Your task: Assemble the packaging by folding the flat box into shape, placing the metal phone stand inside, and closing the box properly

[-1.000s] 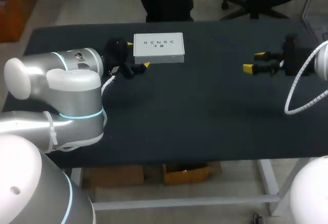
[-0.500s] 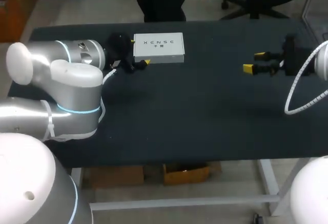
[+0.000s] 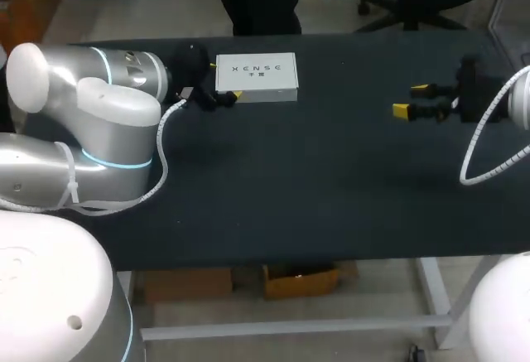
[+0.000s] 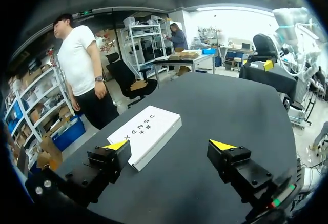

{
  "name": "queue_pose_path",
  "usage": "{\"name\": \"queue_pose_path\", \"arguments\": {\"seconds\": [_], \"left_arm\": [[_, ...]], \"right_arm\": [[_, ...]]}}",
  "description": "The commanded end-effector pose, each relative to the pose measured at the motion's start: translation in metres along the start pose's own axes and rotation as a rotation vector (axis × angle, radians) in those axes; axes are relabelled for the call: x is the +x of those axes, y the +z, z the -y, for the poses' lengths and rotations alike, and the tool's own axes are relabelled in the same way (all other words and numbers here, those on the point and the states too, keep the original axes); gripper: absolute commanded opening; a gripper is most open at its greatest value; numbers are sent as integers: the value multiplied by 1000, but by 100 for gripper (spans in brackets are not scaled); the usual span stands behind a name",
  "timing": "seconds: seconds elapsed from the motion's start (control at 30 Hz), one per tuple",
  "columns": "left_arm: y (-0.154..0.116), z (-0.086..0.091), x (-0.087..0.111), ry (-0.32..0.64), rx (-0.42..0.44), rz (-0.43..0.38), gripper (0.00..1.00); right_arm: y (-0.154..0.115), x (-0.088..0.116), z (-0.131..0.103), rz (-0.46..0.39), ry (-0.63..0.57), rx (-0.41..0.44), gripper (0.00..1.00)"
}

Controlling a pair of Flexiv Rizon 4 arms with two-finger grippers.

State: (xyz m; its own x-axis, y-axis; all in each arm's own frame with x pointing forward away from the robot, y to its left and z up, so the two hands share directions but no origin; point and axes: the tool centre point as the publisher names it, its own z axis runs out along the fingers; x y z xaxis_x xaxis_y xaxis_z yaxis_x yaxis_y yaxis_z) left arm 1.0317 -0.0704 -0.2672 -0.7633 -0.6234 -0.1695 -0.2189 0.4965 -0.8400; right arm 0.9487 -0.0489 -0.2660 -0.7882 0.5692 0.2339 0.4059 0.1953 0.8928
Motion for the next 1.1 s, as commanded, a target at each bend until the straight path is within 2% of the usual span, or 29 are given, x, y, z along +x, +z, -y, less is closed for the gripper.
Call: {"name": "queue_pose_path", "arguments": {"seconds": [0.03, 0.07, 0.1, 0.13, 0.23, 0.3, 0.4, 0.47, 0.53, 0.57, 0.67, 0.8, 0.83, 1.1], "left_arm": [[10, -4, -7, 51, -17, 32, 100], [13, -5, -11, 85, 5, 45, 100], [15, -7, -17, 60, 11, 36, 100], [16, -7, -20, 74, 30, 53, 100], [16, -7, -27, 145, 80, 69, 100], [13, -5, -28, 130, 106, 74, 100], [7, -2, -28, 42, 164, 75, 100], [5, -1, -27, -23, 167, 95, 100], [2, 0, -26, -188, 175, 73, 100], [2, 0, -26, -233, 188, 73, 100], [-3, 2, -24, -279, 183, 102, 100], [-6, 3, -20, -257, 184, 97, 100], [-7, 2, -19, -283, 189, 81, 100], [-15, 10, -23, -133, 174, 78, 100]], "right_arm": [[-1, 0, 1, -4, 0, -4, 100], [-1, 0, 1, -4, 0, -4, 100], [-1, 0, 1, -4, 0, -4, 100], [-1, 0, 1, -4, 0, -4, 100], [-1, 0, 1, -4, 0, -4, 100], [-1, 0, 1, -4, 0, -4, 100], [-1, 0, 1, -4, 0, -4, 100], [-1, 0, 1, -4, 0, -4, 100], [-1, 0, 1, -4, 0, -4, 100], [-1, 0, 1, -4, 0, -4, 100], [-1, 0, 1, -4, 0, -4, 100], [-1, 0, 1, -4, 0, -4, 100], [-1, 0, 1, -4, 0, -4, 100], [-1, 0, 1, -4, 0, -4, 100]]}}
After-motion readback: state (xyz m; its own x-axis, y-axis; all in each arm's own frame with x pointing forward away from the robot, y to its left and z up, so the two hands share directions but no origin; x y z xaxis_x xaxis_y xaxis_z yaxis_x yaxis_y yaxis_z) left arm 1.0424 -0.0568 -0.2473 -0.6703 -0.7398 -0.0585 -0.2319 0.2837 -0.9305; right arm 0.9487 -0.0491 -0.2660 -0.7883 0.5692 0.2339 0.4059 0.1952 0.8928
